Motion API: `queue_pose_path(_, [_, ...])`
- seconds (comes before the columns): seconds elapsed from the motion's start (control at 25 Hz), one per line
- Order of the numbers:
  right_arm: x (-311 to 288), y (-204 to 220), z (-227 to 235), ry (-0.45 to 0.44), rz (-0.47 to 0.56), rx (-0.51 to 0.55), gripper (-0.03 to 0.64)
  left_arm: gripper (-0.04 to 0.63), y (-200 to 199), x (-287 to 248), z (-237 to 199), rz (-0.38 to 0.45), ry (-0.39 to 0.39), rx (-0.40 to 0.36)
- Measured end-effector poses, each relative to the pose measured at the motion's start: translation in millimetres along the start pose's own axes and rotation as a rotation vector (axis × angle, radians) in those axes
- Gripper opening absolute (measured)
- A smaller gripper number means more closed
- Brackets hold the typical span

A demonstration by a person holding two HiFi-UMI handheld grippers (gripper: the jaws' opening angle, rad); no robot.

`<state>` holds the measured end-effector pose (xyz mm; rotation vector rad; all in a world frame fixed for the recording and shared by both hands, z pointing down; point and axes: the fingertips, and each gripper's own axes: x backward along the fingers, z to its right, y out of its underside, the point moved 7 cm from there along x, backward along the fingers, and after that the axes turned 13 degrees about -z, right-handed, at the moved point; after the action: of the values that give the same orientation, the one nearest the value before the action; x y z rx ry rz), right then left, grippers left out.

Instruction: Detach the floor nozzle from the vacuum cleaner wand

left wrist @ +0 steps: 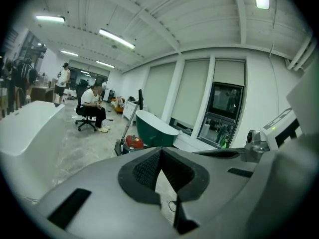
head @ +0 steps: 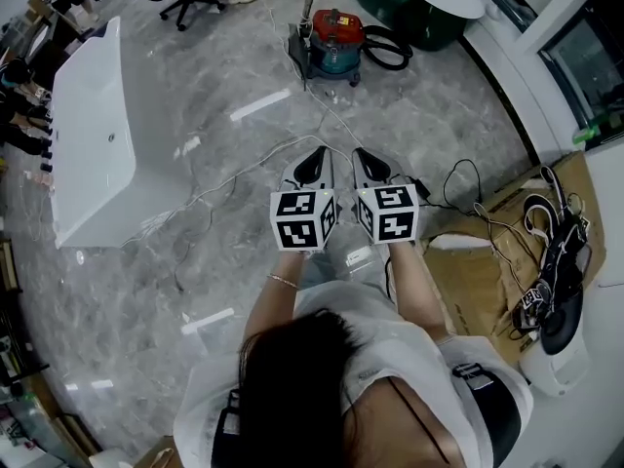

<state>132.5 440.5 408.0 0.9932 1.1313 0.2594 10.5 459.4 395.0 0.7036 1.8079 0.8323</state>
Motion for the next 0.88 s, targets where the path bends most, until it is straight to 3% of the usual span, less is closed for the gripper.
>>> queue_pose_path(0.28, [-31, -31, 1, 0.071, 0.039, -0.051, 0.014, 0.002, -22, -21, -37, -0.015, 0.018, -0.002])
queue_pose_path(0.44, [-44, -42, -5, 0.080, 0.041, -0.055, 0.014, 0.002, -25, -31, -53, -0.067, 0.060, -0.019])
queue_pose_path(0.88, [-61, -58, -13, 0.119, 0.045, -0.067, 0.014, 0.002, -33, -40, -78, -0.090, 0.078, -0.003])
